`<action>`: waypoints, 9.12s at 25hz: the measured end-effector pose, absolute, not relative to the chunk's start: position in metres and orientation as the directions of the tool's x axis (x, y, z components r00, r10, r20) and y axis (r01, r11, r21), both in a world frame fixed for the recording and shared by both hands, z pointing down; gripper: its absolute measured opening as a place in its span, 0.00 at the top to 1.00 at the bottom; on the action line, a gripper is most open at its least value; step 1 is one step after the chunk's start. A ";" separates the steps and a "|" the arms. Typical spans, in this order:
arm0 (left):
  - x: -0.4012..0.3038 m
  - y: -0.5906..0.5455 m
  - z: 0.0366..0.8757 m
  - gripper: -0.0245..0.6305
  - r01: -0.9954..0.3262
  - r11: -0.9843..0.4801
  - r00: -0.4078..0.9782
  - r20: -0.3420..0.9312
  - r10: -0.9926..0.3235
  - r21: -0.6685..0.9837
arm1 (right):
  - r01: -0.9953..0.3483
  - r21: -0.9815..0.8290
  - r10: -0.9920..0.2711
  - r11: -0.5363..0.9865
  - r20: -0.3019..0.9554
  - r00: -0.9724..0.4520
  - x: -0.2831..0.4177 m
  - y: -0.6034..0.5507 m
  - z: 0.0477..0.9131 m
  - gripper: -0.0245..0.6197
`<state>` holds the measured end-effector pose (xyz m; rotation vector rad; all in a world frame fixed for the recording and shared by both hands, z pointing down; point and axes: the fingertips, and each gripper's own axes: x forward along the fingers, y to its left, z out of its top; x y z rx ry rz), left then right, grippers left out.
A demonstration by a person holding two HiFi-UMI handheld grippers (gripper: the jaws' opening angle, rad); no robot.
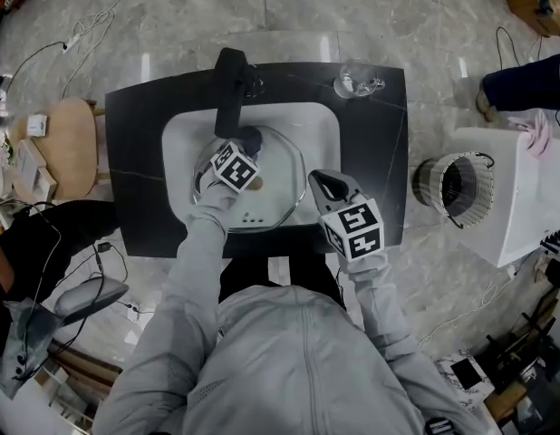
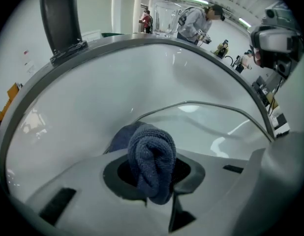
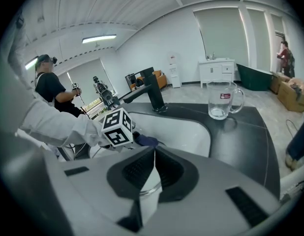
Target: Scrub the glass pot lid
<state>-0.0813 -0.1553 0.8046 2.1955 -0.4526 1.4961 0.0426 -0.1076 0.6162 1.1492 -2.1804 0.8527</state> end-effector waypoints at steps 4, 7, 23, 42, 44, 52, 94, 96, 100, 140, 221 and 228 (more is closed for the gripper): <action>-0.056 -0.148 0.798 0.82 -0.498 -0.835 0.406 0.914 0.015 0.235 | -0.860 -0.276 -0.526 0.430 0.697 -0.487 0.052 -0.110 0.615 0.92; -0.036 -0.139 0.792 0.82 -0.464 -0.844 0.448 0.893 0.039 0.269 | -0.862 -0.270 -0.531 0.428 0.697 -0.482 0.056 -0.112 0.612 0.92; -0.008 -0.105 0.777 0.82 -0.430 -0.836 0.495 0.863 0.097 0.341 | -0.869 -0.243 -0.542 0.430 0.701 -0.464 0.054 -0.099 0.600 0.92; -0.134 -0.114 0.786 0.82 -0.536 -0.810 0.295 0.952 0.082 0.236 | -0.845 -0.236 -0.518 0.480 0.701 -0.490 0.031 -0.095 0.587 0.92; -0.146 -0.116 0.786 0.82 -0.543 -0.808 0.276 0.957 0.084 0.228 | -0.842 -0.235 -0.516 0.485 0.701 -0.493 0.029 -0.096 0.586 0.92; -0.174 -0.122 0.787 0.82 -0.540 -0.825 0.194 0.978 0.072 0.168 | -0.835 -0.219 -0.522 0.505 0.694 -0.497 0.030 -0.104 0.577 0.92; -0.045 -0.040 0.734 0.82 -0.421 -0.777 0.455 0.850 0.265 0.467 | -0.859 -0.211 -0.544 0.466 0.697 -0.467 0.049 -0.079 0.560 0.92; -0.060 -0.041 0.735 0.82 -0.431 -0.784 0.434 0.864 0.255 0.448 | -0.852 -0.210 -0.538 0.479 0.697 -0.474 0.044 -0.080 0.560 0.92; -0.090 -0.043 0.737 0.82 -0.458 -0.785 0.401 0.885 0.236 0.417 | -0.842 -0.207 -0.530 0.498 0.696 -0.485 0.034 -0.081 0.558 0.92; -0.120 -0.014 0.713 0.82 -0.385 -0.728 0.400 0.814 0.421 0.566 | -0.837 -0.222 -0.513 0.501 0.702 -0.494 0.032 -0.086 0.565 0.92; -0.155 -0.165 0.221 0.82 -0.724 -0.583 0.604 0.069 -0.794 -0.369 | -0.732 0.305 -0.787 0.610 0.127 -0.603 -0.051 -0.160 0.206 0.92; -0.152 -0.168 0.228 0.82 -0.717 -0.593 0.611 0.079 -0.788 -0.367 | -0.739 0.301 -0.795 0.602 0.145 -0.589 -0.047 -0.165 0.210 0.92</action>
